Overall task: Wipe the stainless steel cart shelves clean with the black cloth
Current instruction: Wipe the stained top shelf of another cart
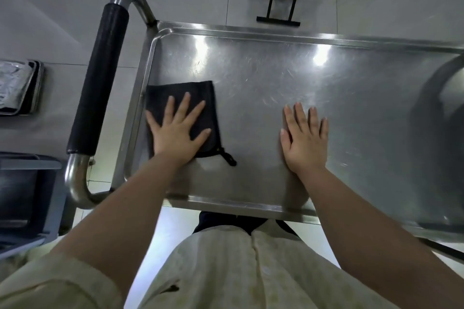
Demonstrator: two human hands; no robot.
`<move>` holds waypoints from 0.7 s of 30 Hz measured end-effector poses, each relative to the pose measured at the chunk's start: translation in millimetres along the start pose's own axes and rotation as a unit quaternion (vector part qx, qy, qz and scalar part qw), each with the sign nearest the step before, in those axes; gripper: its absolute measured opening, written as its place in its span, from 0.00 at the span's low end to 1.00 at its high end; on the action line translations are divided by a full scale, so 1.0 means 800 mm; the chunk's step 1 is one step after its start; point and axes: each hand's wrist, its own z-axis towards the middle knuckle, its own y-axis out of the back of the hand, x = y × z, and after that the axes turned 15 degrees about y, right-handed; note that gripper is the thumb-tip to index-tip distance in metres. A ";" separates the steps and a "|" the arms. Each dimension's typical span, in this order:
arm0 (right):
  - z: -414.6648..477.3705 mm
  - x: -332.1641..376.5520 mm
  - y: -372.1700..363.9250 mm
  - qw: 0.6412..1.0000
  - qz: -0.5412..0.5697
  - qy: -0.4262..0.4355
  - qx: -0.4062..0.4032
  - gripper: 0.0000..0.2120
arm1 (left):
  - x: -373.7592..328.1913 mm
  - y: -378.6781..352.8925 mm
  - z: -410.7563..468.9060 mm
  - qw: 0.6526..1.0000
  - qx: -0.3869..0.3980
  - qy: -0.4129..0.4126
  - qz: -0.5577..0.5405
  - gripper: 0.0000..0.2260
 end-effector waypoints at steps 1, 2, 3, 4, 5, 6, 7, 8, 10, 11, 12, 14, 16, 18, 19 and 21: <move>0.001 0.001 0.000 1.000 0.001 -0.001 -0.002 0.27 | 0.019 0.003 0.005 1.000 0.004 0.019 -0.002 0.30; 0.001 0.001 -0.001 1.000 0.003 -0.001 -0.003 0.27 | 0.032 0.005 0.008 1.000 0.007 0.030 -0.004 0.30; 0.001 0.001 -0.002 1.000 0.003 -0.002 -0.004 0.27 | 0.038 0.006 0.010 0.999 0.007 0.032 -0.003 0.30; 0.001 0.001 -0.004 1.000 0.001 -0.003 -0.005 0.27 | 0.039 0.005 0.011 0.999 0.005 0.032 0.002 0.30; 0.000 0.002 -0.004 1.000 -0.003 -0.003 -0.006 0.27 | 0.035 0.004 0.009 0.999 0.003 0.032 0.009 0.30; 0.000 0.002 -0.004 1.000 -0.005 -0.003 -0.007 0.27 | 0.026 0.003 0.007 0.999 0.002 0.031 0.012 0.30; 0.000 0.003 -0.004 1.000 -0.005 -0.003 -0.009 0.28 | 0.011 0.002 0.003 1.000 0.002 0.025 0.015 0.30; 0.000 0.005 -0.003 1.000 -0.004 -0.002 -0.009 0.28 | -0.008 0.001 -0.002 1.000 0.003 0.008 0.016 0.31; -0.001 0.007 -0.003 1.000 -0.005 0.000 -0.009 0.28 | -0.064 -0.004 -0.020 0.998 0.013 -0.051 0.017 0.32; -0.001 0.006 -0.002 1.000 -0.005 0.000 -0.007 0.28 | -0.097 -0.008 -0.034 0.996 0.019 -0.086 0.020 0.32; -0.001 0.005 -0.002 1.000 -0.007 0.000 -0.005 0.28 | -0.129 -0.012 -0.049 0.993 0.021 -0.118 0.023 0.33; -0.002 0.002 -0.001 1.000 -0.014 0.001 0.003 0.28 | -0.175 -0.020 -0.077 0.990 0.020 -0.141 0.024 0.32; -0.002 0.000 0.000 1.000 -0.016 0.004 0.009 0.28 | -0.183 -0.022 -0.086 0.992 0.020 -0.128 0.012 0.32; -0.001 0.000 0.000 1.000 -0.014 0.009 0.012 0.27 | -0.159 -0.019 -0.086 0.992 0.017 -0.126 0.013 0.32; -0.001 -0.001 0.000 1.000 -0.015 0.008 0.013 0.27 | -0.139 -0.018 -0.086 0.992 0.014 -0.123 0.022 0.32; 0.000 -0.002 -0.001 1.000 -0.018 0.008 0.017 0.27 | -0.083 -0.018 -0.087 0.995 0.008 -0.096 0.034 0.33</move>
